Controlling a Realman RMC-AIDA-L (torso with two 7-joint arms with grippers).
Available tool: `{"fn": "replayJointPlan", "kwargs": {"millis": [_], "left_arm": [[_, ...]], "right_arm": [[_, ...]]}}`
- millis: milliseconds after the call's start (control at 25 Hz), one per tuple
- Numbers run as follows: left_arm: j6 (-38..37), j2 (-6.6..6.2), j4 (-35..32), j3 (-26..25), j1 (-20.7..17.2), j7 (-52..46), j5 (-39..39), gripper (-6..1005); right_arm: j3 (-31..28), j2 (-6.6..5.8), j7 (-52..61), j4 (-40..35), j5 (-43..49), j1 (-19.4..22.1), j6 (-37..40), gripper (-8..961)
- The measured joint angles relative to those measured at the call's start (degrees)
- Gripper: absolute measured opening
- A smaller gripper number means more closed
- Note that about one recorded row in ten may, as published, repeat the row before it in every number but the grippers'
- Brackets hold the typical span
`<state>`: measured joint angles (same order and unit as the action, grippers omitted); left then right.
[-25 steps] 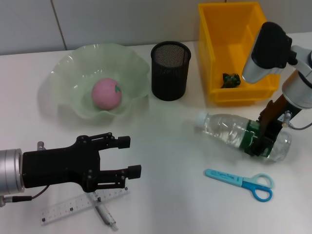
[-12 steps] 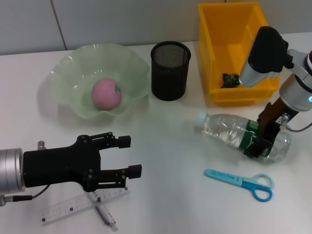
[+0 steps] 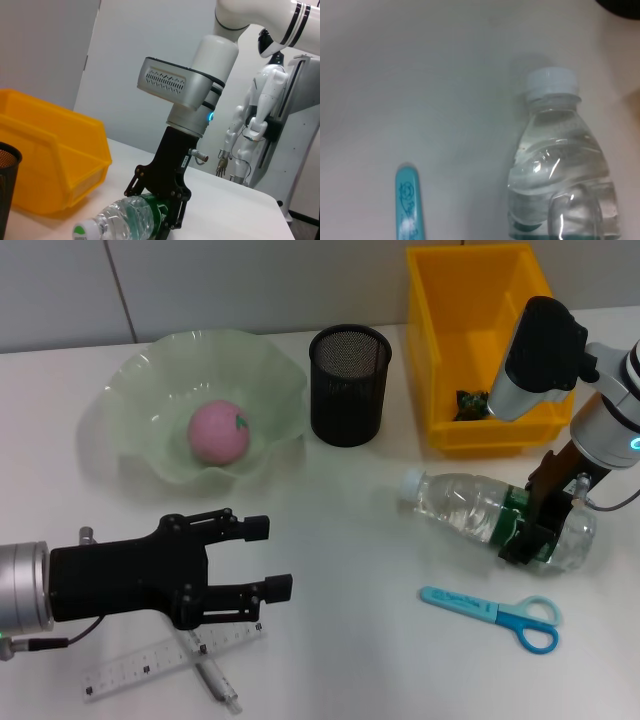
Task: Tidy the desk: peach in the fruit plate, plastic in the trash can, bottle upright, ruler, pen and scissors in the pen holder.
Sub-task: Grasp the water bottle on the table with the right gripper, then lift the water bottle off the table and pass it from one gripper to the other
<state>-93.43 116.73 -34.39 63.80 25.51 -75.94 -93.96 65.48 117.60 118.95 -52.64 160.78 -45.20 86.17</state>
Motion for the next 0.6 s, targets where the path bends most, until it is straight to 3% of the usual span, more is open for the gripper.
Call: {"fn": "replayJointPlan", "kwargs": {"millis": [600], "left_arm": [[-0.27, 0.07, 0.03, -0.75, -0.12, -0.41, -0.07, 798]], "right_arm": [[0.66, 0.15, -0.21, -0.48, -0.24, 0.10, 0.18, 776]]}}
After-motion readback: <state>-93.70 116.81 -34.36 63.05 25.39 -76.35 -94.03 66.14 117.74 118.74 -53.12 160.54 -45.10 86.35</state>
